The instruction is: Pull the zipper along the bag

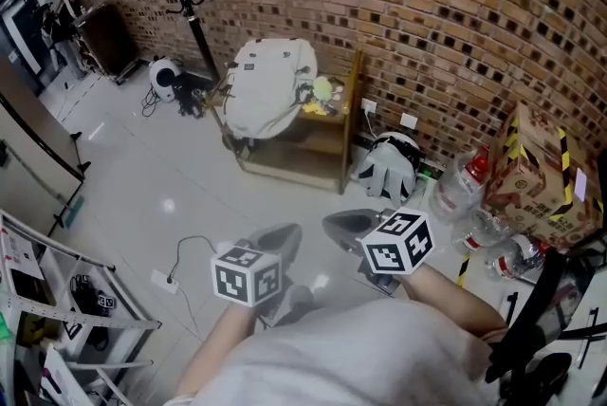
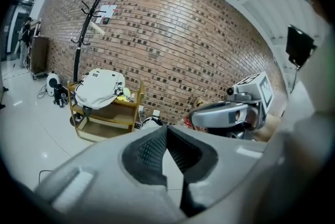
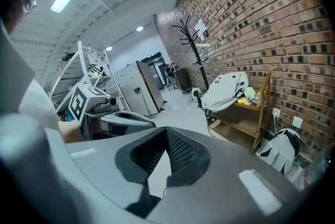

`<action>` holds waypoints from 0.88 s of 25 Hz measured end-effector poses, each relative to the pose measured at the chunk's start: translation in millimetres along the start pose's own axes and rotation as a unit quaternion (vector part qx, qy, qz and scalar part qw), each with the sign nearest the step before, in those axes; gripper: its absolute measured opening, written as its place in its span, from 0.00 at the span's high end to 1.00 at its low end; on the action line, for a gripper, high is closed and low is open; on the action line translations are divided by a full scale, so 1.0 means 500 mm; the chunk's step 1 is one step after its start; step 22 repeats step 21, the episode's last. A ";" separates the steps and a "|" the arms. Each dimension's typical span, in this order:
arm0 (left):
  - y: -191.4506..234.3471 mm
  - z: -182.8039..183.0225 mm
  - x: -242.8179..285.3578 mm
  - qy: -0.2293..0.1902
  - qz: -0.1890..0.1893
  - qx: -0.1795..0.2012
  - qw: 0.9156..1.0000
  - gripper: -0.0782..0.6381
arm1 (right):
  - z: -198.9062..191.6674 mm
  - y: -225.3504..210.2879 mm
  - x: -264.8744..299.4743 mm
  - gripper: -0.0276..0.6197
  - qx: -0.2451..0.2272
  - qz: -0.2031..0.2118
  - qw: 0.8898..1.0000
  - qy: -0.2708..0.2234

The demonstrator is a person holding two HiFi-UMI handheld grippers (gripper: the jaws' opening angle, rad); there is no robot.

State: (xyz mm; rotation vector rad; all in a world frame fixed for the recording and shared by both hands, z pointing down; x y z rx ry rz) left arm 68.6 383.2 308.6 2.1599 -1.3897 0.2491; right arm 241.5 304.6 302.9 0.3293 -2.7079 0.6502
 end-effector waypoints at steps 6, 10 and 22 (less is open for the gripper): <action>-0.012 -0.001 -0.012 0.000 0.000 0.006 1.000 0.89 | -0.006 0.015 -0.005 0.96 -0.004 0.003 1.000 0.003; -0.018 -0.007 -0.016 0.003 0.000 0.006 1.000 0.89 | -0.009 0.022 -0.008 0.96 -0.004 0.004 1.000 0.005; -0.032 -0.007 -0.018 0.004 0.004 0.012 1.000 0.89 | -0.013 0.031 -0.014 0.96 -0.017 0.004 1.000 0.009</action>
Point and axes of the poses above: the fingertips, and each gripper's own axes: x forward along the fingers, y to its left, z out of its top, the point moved 10 cm from there along -x, backward along the fingers, and after that the axes turned 2 degrees about -y, right-handed, at the moved point
